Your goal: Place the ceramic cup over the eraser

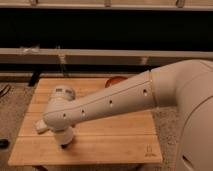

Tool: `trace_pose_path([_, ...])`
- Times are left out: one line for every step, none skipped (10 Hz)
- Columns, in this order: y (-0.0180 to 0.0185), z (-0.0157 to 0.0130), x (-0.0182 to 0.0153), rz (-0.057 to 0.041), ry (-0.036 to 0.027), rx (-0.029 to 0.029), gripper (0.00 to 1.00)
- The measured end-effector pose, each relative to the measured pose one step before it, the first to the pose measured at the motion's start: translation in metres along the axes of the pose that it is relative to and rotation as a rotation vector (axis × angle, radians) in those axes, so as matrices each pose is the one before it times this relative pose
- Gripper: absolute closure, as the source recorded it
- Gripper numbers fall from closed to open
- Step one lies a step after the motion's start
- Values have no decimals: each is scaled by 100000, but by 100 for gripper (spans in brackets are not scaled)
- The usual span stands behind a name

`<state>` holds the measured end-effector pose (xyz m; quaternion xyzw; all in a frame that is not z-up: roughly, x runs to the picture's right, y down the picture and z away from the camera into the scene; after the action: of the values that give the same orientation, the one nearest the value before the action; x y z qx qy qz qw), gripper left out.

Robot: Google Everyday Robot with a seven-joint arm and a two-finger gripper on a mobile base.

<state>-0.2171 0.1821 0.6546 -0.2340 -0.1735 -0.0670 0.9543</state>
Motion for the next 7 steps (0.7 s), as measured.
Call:
trace_pose_path([156, 652, 155, 106, 1220, 768, 28])
trace_pose_path([79, 583, 4, 449, 864, 603, 22])
trace_pose_path([-12, 725, -53, 898, 1017, 658, 20])
trace_pose_path([-41, 389, -84, 547, 633, 350, 20])
trace_pose_path([-63, 400, -165, 382, 733, 354, 20])
trace_pose_path([-66, 261, -227, 151, 460, 235, 20])
trace_pose_path([131, 414, -139, -626, 1646, -371, 20])
